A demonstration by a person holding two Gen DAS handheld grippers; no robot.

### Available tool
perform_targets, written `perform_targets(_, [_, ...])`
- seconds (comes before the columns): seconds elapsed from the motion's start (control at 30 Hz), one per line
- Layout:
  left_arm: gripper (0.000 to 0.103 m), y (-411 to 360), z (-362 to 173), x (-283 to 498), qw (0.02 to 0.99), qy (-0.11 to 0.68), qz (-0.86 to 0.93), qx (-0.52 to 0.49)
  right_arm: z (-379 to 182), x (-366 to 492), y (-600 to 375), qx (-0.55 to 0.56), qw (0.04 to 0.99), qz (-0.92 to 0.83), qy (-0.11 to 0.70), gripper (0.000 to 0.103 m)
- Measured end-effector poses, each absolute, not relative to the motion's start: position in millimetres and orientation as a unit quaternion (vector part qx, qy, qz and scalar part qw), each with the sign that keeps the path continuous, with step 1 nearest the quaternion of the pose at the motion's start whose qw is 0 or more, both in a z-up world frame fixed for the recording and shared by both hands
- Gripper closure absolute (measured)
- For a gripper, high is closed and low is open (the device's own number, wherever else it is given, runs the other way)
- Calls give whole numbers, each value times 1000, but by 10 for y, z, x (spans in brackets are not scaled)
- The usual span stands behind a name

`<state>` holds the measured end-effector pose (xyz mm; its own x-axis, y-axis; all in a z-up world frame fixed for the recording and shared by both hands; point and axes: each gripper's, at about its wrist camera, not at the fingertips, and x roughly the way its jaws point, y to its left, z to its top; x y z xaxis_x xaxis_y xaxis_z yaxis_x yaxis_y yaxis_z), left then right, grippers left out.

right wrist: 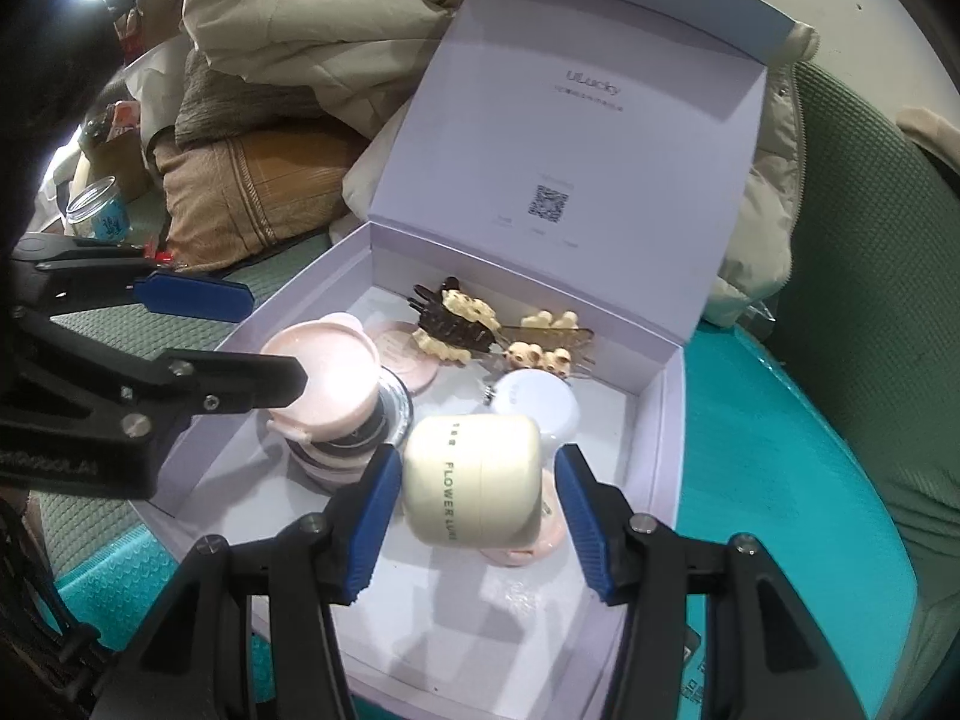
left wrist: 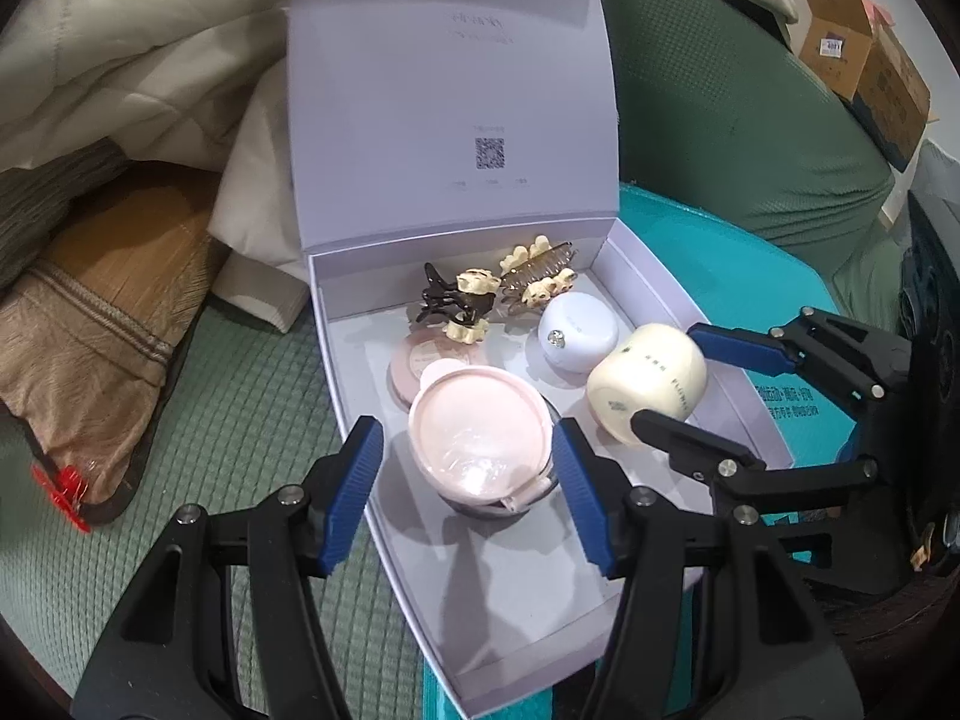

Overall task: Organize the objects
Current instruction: 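Lower the pink lid onto the cream jar in the box while right tool lowers cream jar, then open both tools and withdraw them from the box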

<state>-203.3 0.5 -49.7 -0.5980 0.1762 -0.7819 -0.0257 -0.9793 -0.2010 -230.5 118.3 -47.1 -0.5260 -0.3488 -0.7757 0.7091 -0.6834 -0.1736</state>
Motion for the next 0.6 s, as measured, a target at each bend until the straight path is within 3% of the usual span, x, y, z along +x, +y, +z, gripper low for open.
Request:
perform_targets(0.33, [45, -150, -467, -1958, 33, -101, 890, -443, -476, -2388, 1086, 375, 323, -840, 223, 49])
perform_targets(0.6, [36, -211, -426, -1973, 12, -112, 892, -438, -311, -2437, 1126, 368, 298, -853, 218, 48])
